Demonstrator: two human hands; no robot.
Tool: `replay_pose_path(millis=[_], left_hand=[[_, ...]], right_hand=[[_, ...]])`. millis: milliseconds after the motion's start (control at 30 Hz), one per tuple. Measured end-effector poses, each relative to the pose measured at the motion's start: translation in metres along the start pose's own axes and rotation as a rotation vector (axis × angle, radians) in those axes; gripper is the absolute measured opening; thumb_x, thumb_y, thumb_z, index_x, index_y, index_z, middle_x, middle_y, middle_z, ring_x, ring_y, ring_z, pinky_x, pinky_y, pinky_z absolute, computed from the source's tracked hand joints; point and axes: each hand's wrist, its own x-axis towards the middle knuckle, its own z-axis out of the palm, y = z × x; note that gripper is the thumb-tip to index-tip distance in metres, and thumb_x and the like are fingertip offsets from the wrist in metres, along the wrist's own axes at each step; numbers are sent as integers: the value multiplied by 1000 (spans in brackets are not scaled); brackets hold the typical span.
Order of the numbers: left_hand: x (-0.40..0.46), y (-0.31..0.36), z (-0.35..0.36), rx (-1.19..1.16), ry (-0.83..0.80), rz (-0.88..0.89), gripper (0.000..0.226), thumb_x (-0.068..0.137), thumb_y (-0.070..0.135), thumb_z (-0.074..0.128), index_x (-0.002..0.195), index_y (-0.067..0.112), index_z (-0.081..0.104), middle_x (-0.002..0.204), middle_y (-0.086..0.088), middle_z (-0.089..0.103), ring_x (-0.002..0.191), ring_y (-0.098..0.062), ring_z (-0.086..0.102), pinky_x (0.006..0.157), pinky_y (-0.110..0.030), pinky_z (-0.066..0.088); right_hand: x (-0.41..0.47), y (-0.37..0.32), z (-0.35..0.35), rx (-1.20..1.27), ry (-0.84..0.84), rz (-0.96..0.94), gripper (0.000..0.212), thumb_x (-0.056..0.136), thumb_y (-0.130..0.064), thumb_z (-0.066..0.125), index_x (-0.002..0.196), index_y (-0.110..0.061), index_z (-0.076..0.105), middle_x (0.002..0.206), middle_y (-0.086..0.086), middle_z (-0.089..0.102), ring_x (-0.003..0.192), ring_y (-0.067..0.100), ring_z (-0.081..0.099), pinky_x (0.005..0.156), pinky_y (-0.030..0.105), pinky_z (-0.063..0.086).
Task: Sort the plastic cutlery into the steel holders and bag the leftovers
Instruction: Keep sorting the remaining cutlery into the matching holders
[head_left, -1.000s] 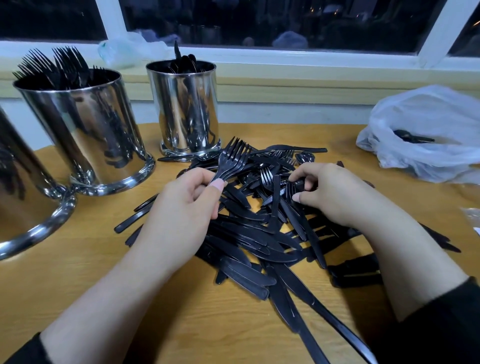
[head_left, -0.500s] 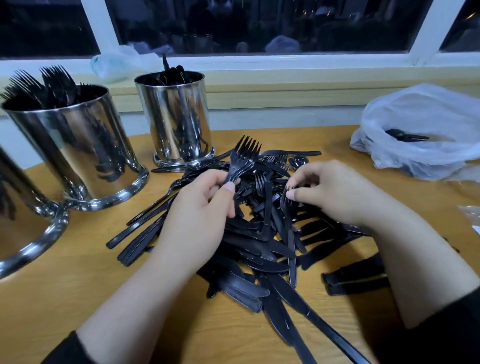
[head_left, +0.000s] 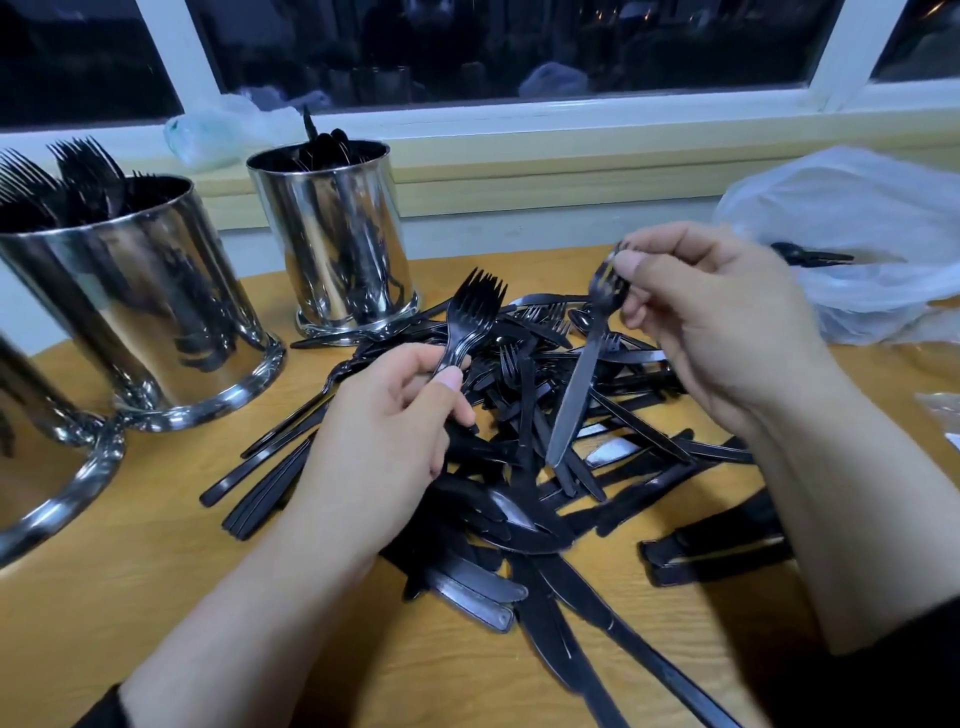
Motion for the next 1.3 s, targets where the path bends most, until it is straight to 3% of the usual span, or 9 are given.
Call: replay_pose_path(millis=[133, 300, 400, 500, 600, 700, 933, 1067, 1300], left_hand=[[-6, 10, 5, -103, -48, -56, 18, 107, 18, 52, 102, 22, 68, 82, -2, 75, 55, -16, 59, 51, -26, 48], [-7, 11, 6, -231, -172, -152, 19, 108, 19, 50, 111, 16, 69, 89, -12, 77, 65, -30, 70, 60, -37, 62], [-8, 9, 5, -224, -197, -149, 20, 108, 24, 49, 110, 20, 69, 85, -8, 75, 52, -25, 55, 48, -30, 45], [-6, 6, 4, -271, -182, -202, 26, 108, 29, 48, 96, 24, 70, 71, -2, 57, 49, -14, 31, 47, -26, 20], [-3, 3, 2, -241, -126, -216, 30, 108, 34, 47, 90, 17, 65, 69, 1, 48, 51, -12, 26, 49, -28, 15], [-2, 1, 1, -248, -83, -206, 24, 103, 39, 56, 105, 21, 72, 67, 5, 44, 52, -11, 26, 47, -25, 15], [-2, 2, 1, -238, -73, -192, 18, 101, 36, 58, 99, 27, 73, 66, 3, 48, 48, -11, 27, 45, -23, 18], [-1, 0, 0, -217, -59, -162, 21, 103, 33, 56, 105, 17, 70, 64, -1, 55, 44, -14, 27, 46, -25, 18], [-1, 3, 0, -258, -13, -162, 18, 103, 35, 55, 103, 28, 72, 63, 2, 41, 48, -13, 22, 51, -33, 13]], right_hand=[[-9, 10, 15, -83, -136, -8, 18, 88, -2, 74, 83, -19, 77, 76, 2, 70, 67, 15, 63, 69, 30, 53], [-15, 15, 31, -233, -127, -94, 11, 86, -8, 78, 85, -18, 74, 73, 2, 73, 66, 15, 68, 67, 26, 55], [-19, 17, 38, -317, -118, -108, 9, 86, -14, 80, 85, -19, 73, 76, 2, 74, 69, 18, 68, 69, 31, 58], [-17, 16, 32, -445, -70, -132, 8, 87, -27, 80, 87, -25, 72, 79, -4, 72, 73, 15, 65, 71, 31, 56], [-8, 12, 9, -720, -4, -103, 15, 89, -40, 73, 85, -27, 70, 72, -12, 64, 68, 6, 56, 64, 27, 44], [-2, 14, -5, -1071, -126, 78, 18, 87, -45, 74, 81, -29, 68, 77, -10, 64, 73, 10, 59, 62, 30, 41], [-4, 22, 0, -1203, -281, 284, 22, 82, -40, 81, 92, -31, 63, 87, -6, 68, 75, 16, 62, 64, 31, 47], [-6, 21, 3, -1214, -292, 266, 18, 87, -28, 77, 95, -31, 62, 85, -6, 70, 71, 14, 60, 57, 26, 39], [-5, 20, 4, -1195, -242, 257, 21, 89, -17, 68, 101, -31, 58, 85, -7, 69, 76, 15, 62, 60, 30, 44]])
